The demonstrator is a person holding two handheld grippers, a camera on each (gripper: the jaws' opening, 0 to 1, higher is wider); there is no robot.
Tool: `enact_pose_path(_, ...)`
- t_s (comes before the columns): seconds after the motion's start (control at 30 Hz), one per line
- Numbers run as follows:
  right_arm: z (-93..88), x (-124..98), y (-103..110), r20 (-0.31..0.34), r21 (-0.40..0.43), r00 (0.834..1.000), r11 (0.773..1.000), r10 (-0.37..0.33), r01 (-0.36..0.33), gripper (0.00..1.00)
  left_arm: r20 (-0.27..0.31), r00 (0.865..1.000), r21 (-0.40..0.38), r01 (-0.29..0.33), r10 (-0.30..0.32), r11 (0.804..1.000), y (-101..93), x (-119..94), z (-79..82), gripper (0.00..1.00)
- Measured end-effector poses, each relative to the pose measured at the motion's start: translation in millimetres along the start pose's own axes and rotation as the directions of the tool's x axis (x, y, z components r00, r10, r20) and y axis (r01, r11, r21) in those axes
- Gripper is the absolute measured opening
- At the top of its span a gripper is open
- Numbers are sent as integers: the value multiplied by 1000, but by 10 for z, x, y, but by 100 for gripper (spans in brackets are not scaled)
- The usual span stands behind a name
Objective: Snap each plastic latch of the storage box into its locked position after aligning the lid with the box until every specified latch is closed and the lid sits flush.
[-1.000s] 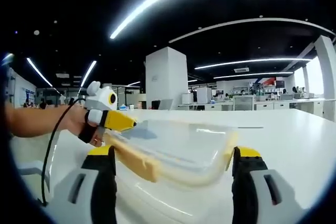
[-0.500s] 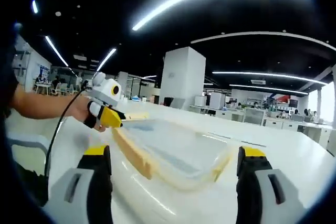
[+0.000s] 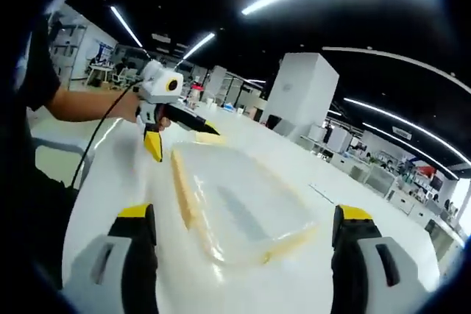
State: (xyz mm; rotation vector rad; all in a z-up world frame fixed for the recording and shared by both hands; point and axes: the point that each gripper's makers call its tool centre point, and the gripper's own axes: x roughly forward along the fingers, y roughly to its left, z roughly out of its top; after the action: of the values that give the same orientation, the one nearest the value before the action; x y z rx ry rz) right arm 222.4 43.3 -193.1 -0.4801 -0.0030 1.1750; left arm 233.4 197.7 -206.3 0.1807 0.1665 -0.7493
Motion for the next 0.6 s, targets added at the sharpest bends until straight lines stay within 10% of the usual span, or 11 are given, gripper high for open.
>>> enact_pose_path(0.37,62,-50,-140,-15,-17,994,994,108,-108,100,40,999,80,-20,17,997,-229,-62,171,100)
enact_pose_path(0.6,-51,-18,-69,-130,-131,958,953,257,-274,100,18,1000,142,-17,15,990,-348,-18,186,100)
